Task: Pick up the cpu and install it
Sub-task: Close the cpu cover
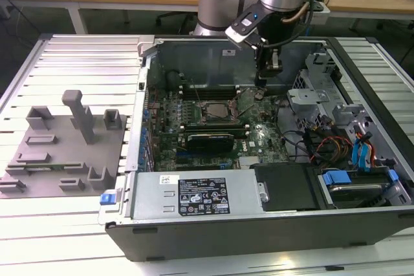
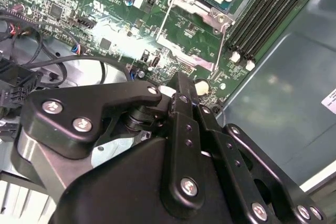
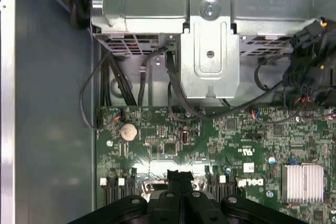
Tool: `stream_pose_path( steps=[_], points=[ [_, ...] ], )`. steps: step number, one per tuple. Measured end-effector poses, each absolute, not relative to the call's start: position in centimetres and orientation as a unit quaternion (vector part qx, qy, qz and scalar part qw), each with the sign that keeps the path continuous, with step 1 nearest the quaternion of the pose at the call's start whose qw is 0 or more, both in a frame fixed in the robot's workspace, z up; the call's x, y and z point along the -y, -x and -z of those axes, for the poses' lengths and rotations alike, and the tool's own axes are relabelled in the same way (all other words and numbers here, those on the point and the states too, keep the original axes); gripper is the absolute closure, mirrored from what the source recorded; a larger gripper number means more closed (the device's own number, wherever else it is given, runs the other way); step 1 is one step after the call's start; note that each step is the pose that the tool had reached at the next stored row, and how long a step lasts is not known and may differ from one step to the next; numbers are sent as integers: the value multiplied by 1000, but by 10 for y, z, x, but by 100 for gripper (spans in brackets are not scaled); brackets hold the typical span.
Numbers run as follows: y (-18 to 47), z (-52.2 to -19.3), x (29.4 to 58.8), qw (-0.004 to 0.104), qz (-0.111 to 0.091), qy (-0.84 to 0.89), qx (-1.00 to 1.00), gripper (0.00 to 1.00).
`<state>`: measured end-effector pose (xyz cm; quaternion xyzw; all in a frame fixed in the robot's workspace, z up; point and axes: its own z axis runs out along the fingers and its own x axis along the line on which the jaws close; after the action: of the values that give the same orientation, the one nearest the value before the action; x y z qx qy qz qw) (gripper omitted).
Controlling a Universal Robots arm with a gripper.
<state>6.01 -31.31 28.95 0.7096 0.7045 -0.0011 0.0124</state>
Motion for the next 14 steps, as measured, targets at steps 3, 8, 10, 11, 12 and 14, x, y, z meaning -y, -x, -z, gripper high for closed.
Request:
stream_pose_path(
  steps=[3,8,10,11,12,14],
  points=[
    [-61,-289,313,12,1,-710,-705,89],
    [-70,-286,313,8,5,-710,-705,89],
    [-71,-281,313,5,9,-710,-705,89],
    [-71,-277,313,3,11,-710,-705,89],
    [-72,-275,313,1,12,-710,-705,89],
    [-74,-273,313,1,13,-709,-705,89]
  ],
)
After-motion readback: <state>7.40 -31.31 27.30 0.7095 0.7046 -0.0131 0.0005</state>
